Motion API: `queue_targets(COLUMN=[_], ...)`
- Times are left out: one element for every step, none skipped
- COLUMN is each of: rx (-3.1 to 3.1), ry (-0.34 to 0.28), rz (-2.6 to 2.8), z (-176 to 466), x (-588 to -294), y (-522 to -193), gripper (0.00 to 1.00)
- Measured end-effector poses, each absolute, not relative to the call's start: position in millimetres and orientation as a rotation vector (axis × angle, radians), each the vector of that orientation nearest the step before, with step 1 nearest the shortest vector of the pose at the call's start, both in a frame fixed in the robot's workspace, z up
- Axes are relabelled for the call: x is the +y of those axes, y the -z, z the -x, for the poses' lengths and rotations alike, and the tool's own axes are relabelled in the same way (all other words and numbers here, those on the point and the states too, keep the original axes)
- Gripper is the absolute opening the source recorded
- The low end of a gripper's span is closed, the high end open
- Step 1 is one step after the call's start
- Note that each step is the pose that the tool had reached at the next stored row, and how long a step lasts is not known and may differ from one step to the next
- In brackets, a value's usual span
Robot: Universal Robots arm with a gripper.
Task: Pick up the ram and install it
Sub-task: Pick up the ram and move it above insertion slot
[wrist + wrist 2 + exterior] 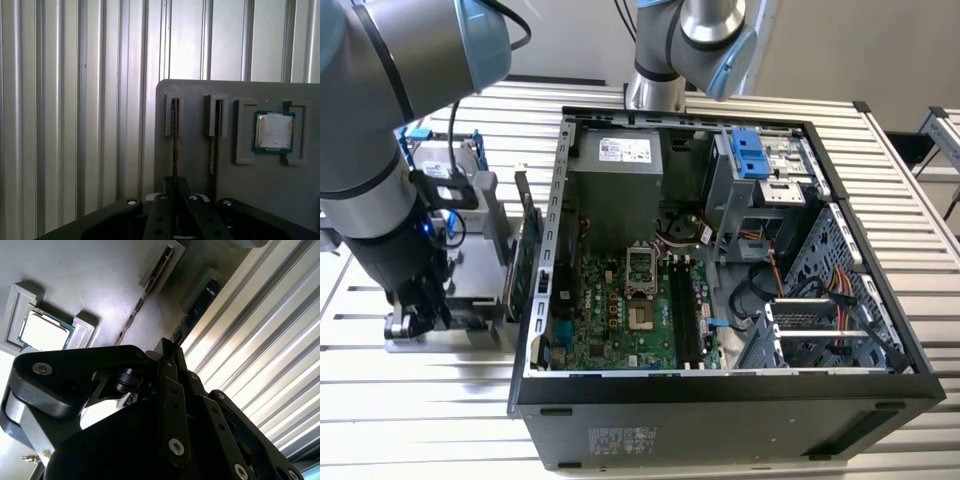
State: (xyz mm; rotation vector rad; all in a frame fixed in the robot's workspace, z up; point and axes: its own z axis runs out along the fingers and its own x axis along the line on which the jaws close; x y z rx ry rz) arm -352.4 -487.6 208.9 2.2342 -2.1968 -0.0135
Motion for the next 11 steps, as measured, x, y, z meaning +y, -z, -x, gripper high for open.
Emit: queue_targets(rx=[-2.197, -2.197, -2.197, -2.197, -2.197, -2.197, -2.197, -2.197, -2.197, -2.196, -2.197], ry=[0.013, 0.013, 0.013, 0.013, 0.013, 0.013, 0.013, 0.013, 0.013, 0.013, 0.014], rz=[-2.234, -2.234, -2.234, -2.234, -2.234, -2.234, -2.234, -2.234, -2.234, -2.234, -2.234], z=[352.4, 352.4, 352.4, 352.4, 352.4, 352.4, 352.4, 352.4, 352.4, 352.4, 352.4], x=[-487.6, -487.6, -487.6, -487.6, -487.6, -487.6, -487.6, -487.6, -487.6, -487.6, -487.6], y=[-209.4, -209.7, -209.8, -209.8, -210.2, -210.3, -210.3, -210.4, -210.6, -211.0, -211.5], gripper=[0.0, 0.0, 0.0, 0.0, 0.0, 0.0, 0.0, 0.0, 0.0, 0.0, 0.0])
